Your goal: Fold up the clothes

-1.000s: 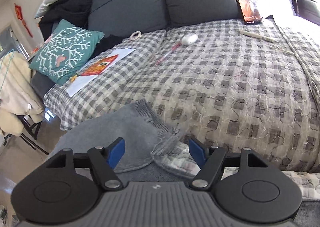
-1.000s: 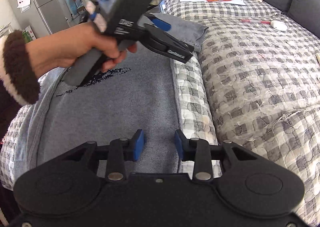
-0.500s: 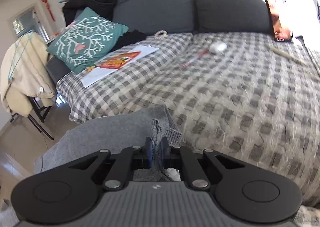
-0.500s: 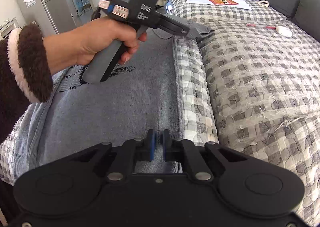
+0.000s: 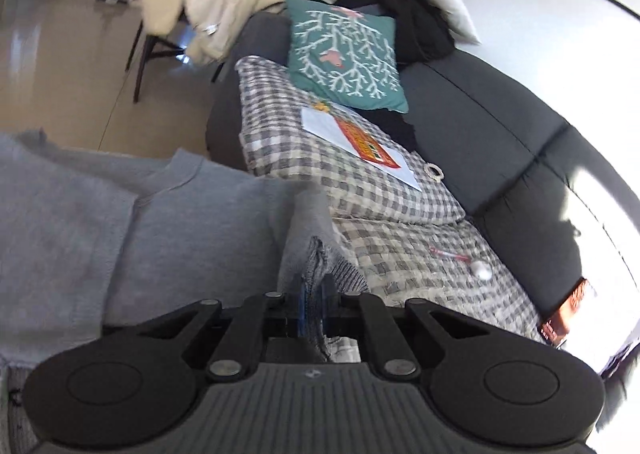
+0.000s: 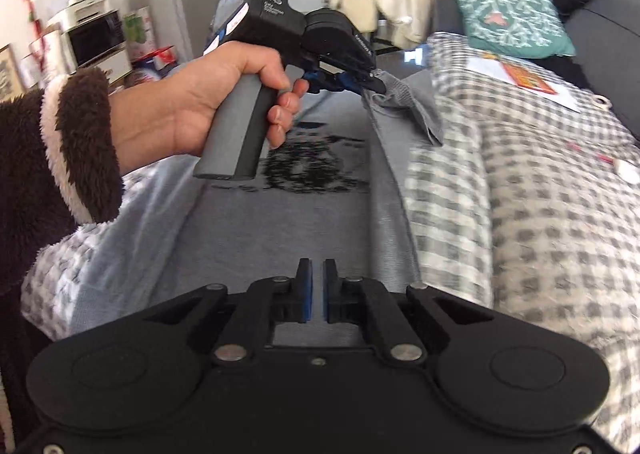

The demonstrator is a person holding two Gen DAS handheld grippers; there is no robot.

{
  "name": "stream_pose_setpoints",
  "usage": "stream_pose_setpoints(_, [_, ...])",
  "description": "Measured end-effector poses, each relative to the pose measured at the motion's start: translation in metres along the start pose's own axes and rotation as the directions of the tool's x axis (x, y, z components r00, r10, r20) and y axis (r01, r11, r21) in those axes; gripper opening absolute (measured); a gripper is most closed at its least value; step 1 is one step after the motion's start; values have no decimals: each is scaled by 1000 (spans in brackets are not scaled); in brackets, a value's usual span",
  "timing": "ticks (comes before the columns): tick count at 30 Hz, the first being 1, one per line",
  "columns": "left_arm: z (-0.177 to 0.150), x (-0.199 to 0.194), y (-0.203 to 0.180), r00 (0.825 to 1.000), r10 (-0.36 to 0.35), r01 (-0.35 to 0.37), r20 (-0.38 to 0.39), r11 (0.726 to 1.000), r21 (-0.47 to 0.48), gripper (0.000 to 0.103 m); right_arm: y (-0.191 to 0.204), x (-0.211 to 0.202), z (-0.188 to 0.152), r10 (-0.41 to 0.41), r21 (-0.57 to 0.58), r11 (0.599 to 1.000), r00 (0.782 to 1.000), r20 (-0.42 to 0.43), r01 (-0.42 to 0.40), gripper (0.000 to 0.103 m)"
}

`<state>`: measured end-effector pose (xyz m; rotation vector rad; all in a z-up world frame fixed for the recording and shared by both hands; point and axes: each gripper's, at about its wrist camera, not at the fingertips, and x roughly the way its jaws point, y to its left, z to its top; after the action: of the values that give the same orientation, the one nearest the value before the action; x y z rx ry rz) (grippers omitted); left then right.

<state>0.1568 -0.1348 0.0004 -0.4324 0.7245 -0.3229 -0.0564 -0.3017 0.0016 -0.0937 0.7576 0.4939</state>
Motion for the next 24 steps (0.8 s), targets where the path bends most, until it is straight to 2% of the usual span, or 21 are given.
stream_pose_setpoints(5, [-5,-16,43,996,85,-86,-23,995,-47,6,18,28,8,60,-21,998,996,-67,-61,6])
stream_pose_setpoints(8, [-8,-18,57,992,112,-114,-52,993,-41,10,25,46,8,119,-11,992,983,-141,-122,7])
stream_pose_setpoints(9, [-10,-19,61,991,118,-121,-59,992,-34,13,27,48,6,138,-12,990,978,-155,-141,7])
stream_pose_setpoints(10, [-11,-21,62,991,119,-120,-58,993,-17,20,29,50,6,161,-13,986,973,-163,-166,7])
stream_pose_setpoints(12, [-12,-27,59,991,120,-118,-51,992,44,29,25,41,8,176,-2,984,976,-128,-178,10])
stream_pose_setpoints(14, [-14,-34,52,992,122,-116,-37,985,130,33,17,29,12,168,16,986,983,-72,-168,32])
stream_pose_setpoints(15, [-14,-37,44,992,126,-118,-24,971,206,40,9,23,12,143,34,989,989,-44,-142,38])
stream_pose_setpoints(16, [-16,-38,36,992,129,-121,-11,953,279,51,-1,17,13,107,59,993,994,-17,-106,41])
stream_pose_setpoints(17, [-17,-39,28,991,132,-124,3,928,352,55,-11,13,12,74,83,994,997,-4,-74,41])
stream_pose_setpoints(18, [-21,-38,15,990,137,-136,31,873,468,58,-20,11,11,49,101,994,999,-2,-49,41])
stream_pose_setpoints(20, [-27,-31,-3,988,141,-146,56,784,603,58,-36,8,10,4,134,991,1000,-1,-4,41])
stream_pose_setpoints(21, [-30,-27,-12,988,141,-151,68,733,663,58,-42,8,8,-14,140,990,1000,-7,15,41])
stream_pose_setpoints(23, [-35,-19,-22,988,138,-149,75,670,728,58,-53,7,4,-47,148,988,999,-26,50,41])
stream_pose_setpoints(24, [-38,-9,-31,988,140,-139,67,612,779,58,-57,7,2,-54,147,987,998,-35,58,41])
